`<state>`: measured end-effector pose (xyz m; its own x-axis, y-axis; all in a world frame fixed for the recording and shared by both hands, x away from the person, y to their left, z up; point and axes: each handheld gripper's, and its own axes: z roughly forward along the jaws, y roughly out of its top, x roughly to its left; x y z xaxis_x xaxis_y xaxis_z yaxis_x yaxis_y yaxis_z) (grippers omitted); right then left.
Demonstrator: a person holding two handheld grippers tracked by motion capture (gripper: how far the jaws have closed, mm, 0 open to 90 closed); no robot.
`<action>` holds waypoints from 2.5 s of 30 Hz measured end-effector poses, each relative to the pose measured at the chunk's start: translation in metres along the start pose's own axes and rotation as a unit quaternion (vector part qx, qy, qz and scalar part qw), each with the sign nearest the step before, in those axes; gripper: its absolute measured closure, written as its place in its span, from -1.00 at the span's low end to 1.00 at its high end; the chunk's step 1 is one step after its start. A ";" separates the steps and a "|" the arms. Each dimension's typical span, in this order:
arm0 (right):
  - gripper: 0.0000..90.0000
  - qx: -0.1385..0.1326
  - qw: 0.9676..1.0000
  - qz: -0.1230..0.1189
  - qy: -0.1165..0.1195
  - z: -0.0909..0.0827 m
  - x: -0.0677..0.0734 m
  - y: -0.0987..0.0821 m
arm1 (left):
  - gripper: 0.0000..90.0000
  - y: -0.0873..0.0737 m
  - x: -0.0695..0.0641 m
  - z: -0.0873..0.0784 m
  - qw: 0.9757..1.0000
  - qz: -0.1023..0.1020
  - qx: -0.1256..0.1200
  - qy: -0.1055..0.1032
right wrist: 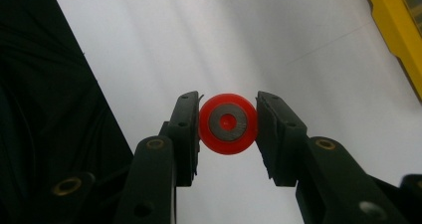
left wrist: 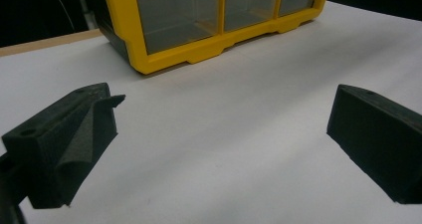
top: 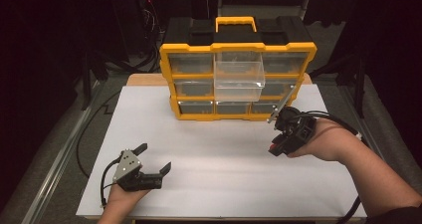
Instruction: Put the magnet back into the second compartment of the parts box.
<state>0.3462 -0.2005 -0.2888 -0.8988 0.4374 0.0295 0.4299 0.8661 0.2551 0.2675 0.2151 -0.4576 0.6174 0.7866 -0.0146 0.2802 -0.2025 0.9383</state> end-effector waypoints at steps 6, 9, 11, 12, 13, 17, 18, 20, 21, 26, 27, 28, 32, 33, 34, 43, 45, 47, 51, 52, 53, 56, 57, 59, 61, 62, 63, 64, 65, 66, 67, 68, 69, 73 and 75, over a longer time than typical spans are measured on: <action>0.44 0.000 1.000 0.001 0.003 -0.009 -0.001 0.002 | -0.99 0.000 0.000 0.000 1.000 -0.001 0.000 -0.001; 0.44 0.003 1.000 0.000 0.005 -0.013 -0.001 0.003 | -0.99 0.000 0.000 0.001 1.000 -0.002 0.002 -0.002; 0.44 0.002 1.000 0.000 0.004 -0.016 -0.002 0.004 | -0.99 -0.001 0.000 0.001 1.000 -0.002 0.003 -0.002; 0.44 -0.001 1.000 -0.001 0.004 -0.018 -0.002 0.004 | -0.99 -0.001 0.000 0.001 1.000 -0.001 0.003 -0.001; 0.44 0.000 1.000 -0.001 0.003 -0.019 -0.002 0.004 | -0.99 -0.001 0.000 0.001 1.000 0.001 0.005 -0.003; 0.44 -0.001 1.000 -0.005 0.002 -0.026 -0.002 0.007 | -0.99 0.000 0.000 0.001 1.000 0.000 0.001 -0.003; 0.44 0.000 1.000 -0.005 0.001 -0.028 -0.002 0.007 | -0.99 0.000 0.000 0.001 1.000 0.001 0.002 -0.004; 0.44 -0.003 1.000 -0.010 0.000 -0.031 -0.001 0.009 | -0.99 -0.001 -0.001 0.001 1.000 0.004 0.005 -0.005; 0.44 -0.001 1.000 -0.013 -0.003 -0.033 -0.001 0.010 | -0.99 -0.001 -0.001 0.001 1.000 0.003 0.005 -0.005; 0.44 -0.002 1.000 -0.017 -0.007 -0.039 0.000 0.014 | -0.99 -0.001 -0.002 0.000 1.000 0.004 0.002 -0.007; 0.44 -0.001 1.000 -0.015 -0.007 -0.042 0.000 0.015 | -0.99 -0.001 -0.002 0.000 1.000 0.005 0.002 -0.007; 0.44 -0.002 1.000 -0.019 -0.006 -0.043 0.000 0.016 | -0.99 -0.001 -0.002 0.000 1.000 0.005 0.000 -0.007; 0.44 -0.006 1.000 -0.019 -0.008 -0.050 0.000 0.021 | -0.99 -0.001 -0.002 0.001 1.000 0.006 0.002 -0.007; 0.44 -0.006 1.000 -0.019 -0.009 -0.052 0.000 0.022 | -0.99 -0.001 -0.002 0.001 1.000 0.006 0.002 -0.007; 0.44 -0.008 1.000 -0.016 -0.009 -0.054 0.001 0.023 | -0.99 -0.001 -0.002 0.000 1.000 0.006 0.001 -0.008; 0.44 -0.009 1.000 -0.023 -0.010 -0.069 0.003 0.035 | -0.99 -0.001 -0.002 -0.001 1.000 0.003 -0.002 -0.007; 0.44 -0.008 1.000 -0.025 -0.012 -0.073 0.004 0.038 | -0.99 -0.001 -0.002 -0.001 1.000 0.004 -0.001 -0.008; 0.44 -0.008 1.000 -0.024 -0.011 -0.077 0.004 0.041 | -0.99 -0.001 -0.002 -0.001 1.000 0.002 -0.004 -0.009; 0.44 -0.008 1.000 -0.027 -0.010 -0.084 0.003 0.046 | -0.99 -0.001 -0.002 -0.001 1.000 0.004 -0.001 -0.009; 0.44 -0.009 1.000 -0.025 -0.011 -0.085 0.003 0.047 | -0.99 -0.001 -0.002 -0.001 1.000 0.003 -0.003 -0.009; 0.44 -0.009 1.000 -0.026 -0.011 -0.087 0.003 0.048 | -0.99 -0.001 -0.002 -0.001 1.000 0.002 -0.003 -0.009; 0.44 -0.009 1.000 -0.025 -0.013 -0.091 0.002 0.050 | -0.99 -0.001 -0.002 0.000 1.000 0.006 0.001 -0.010; 0.44 -0.007 1.000 -0.027 -0.012 -0.092 0.002 0.050 | -0.99 -0.001 -0.003 0.000 1.000 0.006 0.001 -0.011; 0.44 -0.005 1.000 -0.028 -0.013 -0.095 0.001 0.051 | -0.99 -0.001 -0.003 0.000 1.000 0.004 -0.001 -0.011; 0.44 -0.005 1.000 -0.028 -0.012 -0.097 -0.001 0.052 | -0.99 -0.001 -0.003 0.001 1.000 0.006 0.001 -0.010; 0.44 -0.003 1.000 -0.026 -0.012 -0.097 -0.001 0.053 | -0.99 -0.001 -0.003 0.001 1.000 0.007 0.002 -0.011; 0.44 -0.001 1.000 -0.025 -0.014 -0.098 -0.002 0.053 | -0.99 -0.001 -0.003 0.000 1.000 0.007 0.001 -0.011; 0.44 0.000 1.000 -0.025 -0.014 -0.099 -0.003 0.054 | -0.99 -0.001 -0.003 0.000 1.000 0.007 0.000 -0.011; 0.44 0.001 1.000 -0.026 -0.014 -0.099 -0.004 0.055 | -0.99 -0.001 -0.002 0.000 1.000 0.006 -0.001 -0.011; 0.44 -0.001 1.000 -0.024 -0.016 -0.100 -0.004 0.055 | -0.99 -0.001 -0.002 0.000 1.000 0.006 0.000 -0.010; 0.44 -0.002 1.000 -0.025 -0.014 -0.101 -0.004 0.056 | -0.99 -0.002 -0.003 0.000 1.000 0.006 0.002 -0.010; 0.44 -0.003 1.000 -0.024 -0.014 -0.101 -0.005 0.057 | -0.99 -0.002 -0.003 0.000 1.000 0.006 0.002 -0.010; 0.44 -0.001 1.000 -0.027 -0.014 -0.102 -0.005 0.057 | -0.99 -0.002 -0.003 0.000 1.000 0.005 0.001 -0.011; 0.44 0.001 1.000 -0.026 -0.016 -0.105 -0.007 0.061 | -0.99 -0.002 -0.003 0.001 1.000 0.006 0.004 -0.011; 0.44 -0.002 1.000 -0.026 -0.017 -0.106 -0.008 0.065 | -0.99 -0.002 -0.003 0.001 1.000 0.006 0.002 -0.012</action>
<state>0.3723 -0.1737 -0.1706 -0.9163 0.4001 -0.0175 0.3824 0.8871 0.2587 0.2656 0.2123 -0.4595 0.6373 0.7706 -0.0120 0.2760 -0.2136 0.9371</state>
